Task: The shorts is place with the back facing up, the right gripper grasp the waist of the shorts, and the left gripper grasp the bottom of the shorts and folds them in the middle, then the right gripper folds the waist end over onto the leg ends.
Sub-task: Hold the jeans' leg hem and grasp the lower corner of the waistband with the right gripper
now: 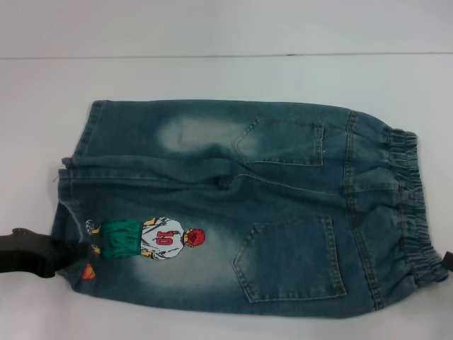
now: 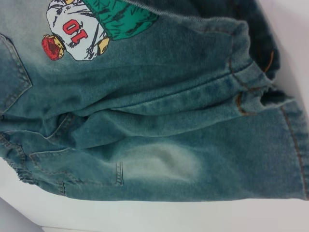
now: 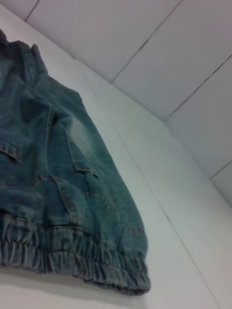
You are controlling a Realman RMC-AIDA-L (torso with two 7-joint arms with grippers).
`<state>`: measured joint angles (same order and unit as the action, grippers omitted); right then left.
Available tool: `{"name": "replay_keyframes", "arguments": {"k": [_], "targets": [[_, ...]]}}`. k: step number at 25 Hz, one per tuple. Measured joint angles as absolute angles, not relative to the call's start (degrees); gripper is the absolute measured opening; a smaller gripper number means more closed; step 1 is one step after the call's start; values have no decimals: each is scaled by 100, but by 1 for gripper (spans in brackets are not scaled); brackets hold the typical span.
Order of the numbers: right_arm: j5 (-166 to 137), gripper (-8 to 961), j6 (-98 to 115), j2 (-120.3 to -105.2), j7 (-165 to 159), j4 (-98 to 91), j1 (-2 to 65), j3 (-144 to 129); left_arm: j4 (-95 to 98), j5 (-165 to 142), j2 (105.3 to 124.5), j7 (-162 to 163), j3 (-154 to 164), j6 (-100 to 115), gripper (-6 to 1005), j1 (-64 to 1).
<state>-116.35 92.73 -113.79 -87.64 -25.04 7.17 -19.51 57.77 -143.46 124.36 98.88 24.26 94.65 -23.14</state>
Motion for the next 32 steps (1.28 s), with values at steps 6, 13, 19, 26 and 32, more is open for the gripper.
{"name": "replay_keyframes", "arguments": {"k": [6, 13, 19, 26, 32], "targets": [[-11835, 946, 9332, -11358, -8881, -2505, 829, -1978, 5759, -14348, 12429, 9888, 2458, 9465, 48, -2320], [-11910, 945, 9409, -11349, -8904, -2510, 845, -1999, 5715, -14343, 12421, 9888, 2490, 9449, 46, -2321], [-12199, 945, 9433, -11330, -9009, -2514, 985, -1997, 5702, -14343, 12422, 9887, 2519, 9409, 47, -2321], [-12459, 945, 9457, -11341, -9060, -2514, 1134, -1981, 5689, -14343, 12427, 9888, 2540, 9403, 47, -2320], [-12439, 945, 9568, -11330, -9061, -2514, 1175, -1938, 5645, -14343, 12424, 9887, 2548, 9403, 48, -2332]]}}
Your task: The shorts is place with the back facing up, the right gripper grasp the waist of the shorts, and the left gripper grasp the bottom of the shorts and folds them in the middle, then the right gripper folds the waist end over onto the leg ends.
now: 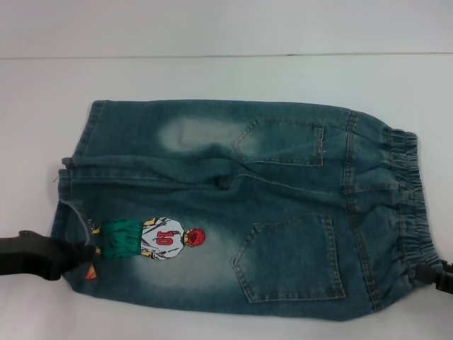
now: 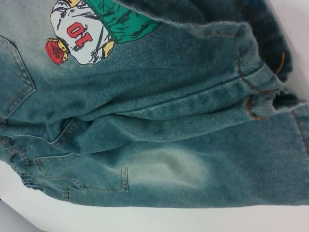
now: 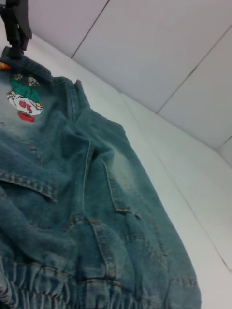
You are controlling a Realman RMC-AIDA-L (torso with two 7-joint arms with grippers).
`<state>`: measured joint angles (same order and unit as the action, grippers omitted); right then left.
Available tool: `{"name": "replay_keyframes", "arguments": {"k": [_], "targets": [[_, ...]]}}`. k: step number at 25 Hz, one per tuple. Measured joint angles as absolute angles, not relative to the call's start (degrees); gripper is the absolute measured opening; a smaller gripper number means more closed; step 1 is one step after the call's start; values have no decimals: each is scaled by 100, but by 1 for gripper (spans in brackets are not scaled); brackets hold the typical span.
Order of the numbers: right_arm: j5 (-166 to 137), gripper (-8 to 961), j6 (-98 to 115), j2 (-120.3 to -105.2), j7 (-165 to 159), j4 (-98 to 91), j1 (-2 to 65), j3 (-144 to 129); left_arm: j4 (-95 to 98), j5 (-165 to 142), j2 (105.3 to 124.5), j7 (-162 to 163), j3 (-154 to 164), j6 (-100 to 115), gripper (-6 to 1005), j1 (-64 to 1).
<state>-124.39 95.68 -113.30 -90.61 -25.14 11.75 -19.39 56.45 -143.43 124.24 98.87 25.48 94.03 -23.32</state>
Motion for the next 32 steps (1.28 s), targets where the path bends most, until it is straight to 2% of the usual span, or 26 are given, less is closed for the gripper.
{"name": "replay_keyframes", "arguments": {"k": [5, 11, 22, 24, 32], "targets": [[-12459, 945, 9558, -11322, -9066, -2514, 1260, -1964, 5639, -14344, 12421, 9887, 2549, 9404, 47, -2338], [-12486, 894, 9521, -11320, -9078, -2514, 1318, -1990, 5609, -14344, 12412, 9888, 2550, 9404, 46, -2338], [-12490, 681, 9463, -11314, -9063, -2593, 1357, -1993, 5572, -14344, 12410, 9888, 2558, 9404, 46, -2395], [-12490, 462, 9491, -11332, -9036, -2662, 1358, -1995, 5568, -14344, 12410, 9887, 2558, 9404, 46, -2400], [-12562, 146, 9563, -11411, -9069, -2902, 1368, -1983, 5570, -14342, 12407, 9887, 2555, 9462, 45, -2434]]}}
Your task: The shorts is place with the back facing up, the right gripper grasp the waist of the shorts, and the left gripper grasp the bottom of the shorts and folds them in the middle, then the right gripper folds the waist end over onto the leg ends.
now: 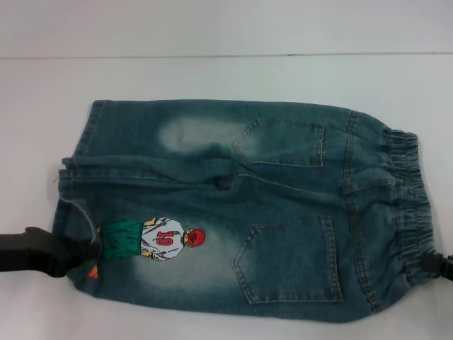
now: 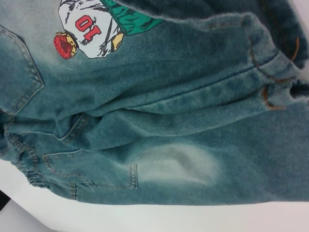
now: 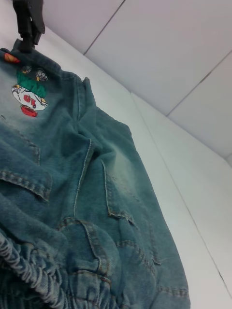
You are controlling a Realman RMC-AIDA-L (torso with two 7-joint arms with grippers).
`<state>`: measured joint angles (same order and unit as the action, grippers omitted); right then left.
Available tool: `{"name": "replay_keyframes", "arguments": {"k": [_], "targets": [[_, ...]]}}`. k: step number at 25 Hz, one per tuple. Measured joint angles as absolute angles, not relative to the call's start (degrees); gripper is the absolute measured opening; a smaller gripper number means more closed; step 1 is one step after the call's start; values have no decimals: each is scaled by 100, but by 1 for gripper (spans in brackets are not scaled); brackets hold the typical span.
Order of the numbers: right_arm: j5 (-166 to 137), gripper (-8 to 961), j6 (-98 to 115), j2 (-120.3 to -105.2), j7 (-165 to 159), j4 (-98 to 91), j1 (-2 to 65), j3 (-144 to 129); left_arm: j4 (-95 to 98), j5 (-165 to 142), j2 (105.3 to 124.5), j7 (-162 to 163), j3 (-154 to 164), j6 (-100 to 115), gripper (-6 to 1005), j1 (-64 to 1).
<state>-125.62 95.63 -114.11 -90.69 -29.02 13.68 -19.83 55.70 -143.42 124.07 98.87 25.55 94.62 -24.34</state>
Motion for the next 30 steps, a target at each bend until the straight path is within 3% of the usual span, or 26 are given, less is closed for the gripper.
{"name": "replay_keyframes", "arguments": {"k": [3, 30], "targets": [[-12553, 42, 9604, -11412, -9109, -2907, 1388, -1968, 5569, -14285, 12402, 9888, 2550, 9464, 45, -2458], [-12507, 98, 10328, -11404, -9232, -2719, 1670, -493, 5572, -13067, 12369, 9808, 2328, 9407, 46, -2200]]}}
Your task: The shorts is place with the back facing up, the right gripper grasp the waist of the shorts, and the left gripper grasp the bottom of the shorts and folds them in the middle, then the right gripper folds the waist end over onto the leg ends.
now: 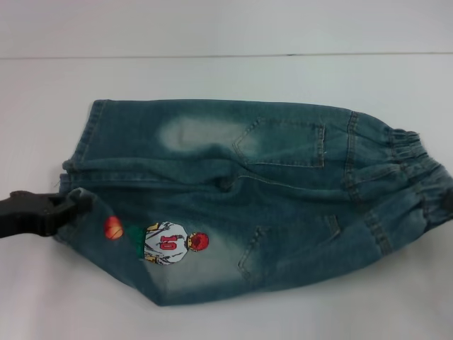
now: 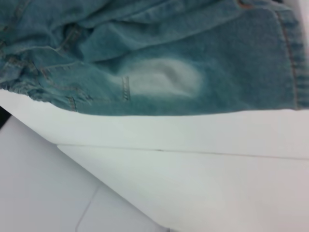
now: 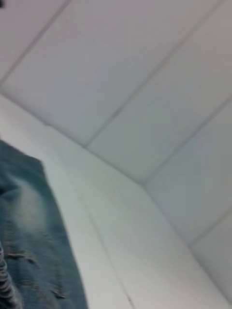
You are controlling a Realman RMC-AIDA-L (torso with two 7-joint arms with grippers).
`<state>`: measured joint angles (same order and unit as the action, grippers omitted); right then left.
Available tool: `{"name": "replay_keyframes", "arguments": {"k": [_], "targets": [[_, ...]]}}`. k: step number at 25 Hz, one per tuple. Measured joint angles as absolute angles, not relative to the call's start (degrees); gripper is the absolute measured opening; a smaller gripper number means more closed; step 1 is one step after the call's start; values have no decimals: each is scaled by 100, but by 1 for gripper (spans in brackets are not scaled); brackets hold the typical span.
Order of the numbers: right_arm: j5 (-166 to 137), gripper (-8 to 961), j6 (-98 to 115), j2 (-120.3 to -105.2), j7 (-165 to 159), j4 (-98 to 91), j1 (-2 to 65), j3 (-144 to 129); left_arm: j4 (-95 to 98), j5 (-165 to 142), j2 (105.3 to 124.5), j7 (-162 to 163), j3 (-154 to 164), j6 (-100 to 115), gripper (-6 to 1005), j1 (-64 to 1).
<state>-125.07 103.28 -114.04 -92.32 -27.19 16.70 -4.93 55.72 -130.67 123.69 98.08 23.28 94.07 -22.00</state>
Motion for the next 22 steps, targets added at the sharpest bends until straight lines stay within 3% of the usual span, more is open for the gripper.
{"name": "replay_keyframes", "arguments": {"k": [5, 18, 22], "targets": [[-12507, 109, 10267, -11367, -9406, -2504, 1720, -16, 5546, -12842, 12360, 9808, 2075, 9284, 45, -2212], [-11444, 136, 9446, -11444, -10311, -1794, 1868, 345, 5000, -11683, 12378, 9726, 1913, 8290, 46, -2229], [-10945, 144, 9142, -11540, -10553, -1608, 2012, 348, 4661, -11266, 12383, 9555, 1948, 7872, 45, -2362]]}}
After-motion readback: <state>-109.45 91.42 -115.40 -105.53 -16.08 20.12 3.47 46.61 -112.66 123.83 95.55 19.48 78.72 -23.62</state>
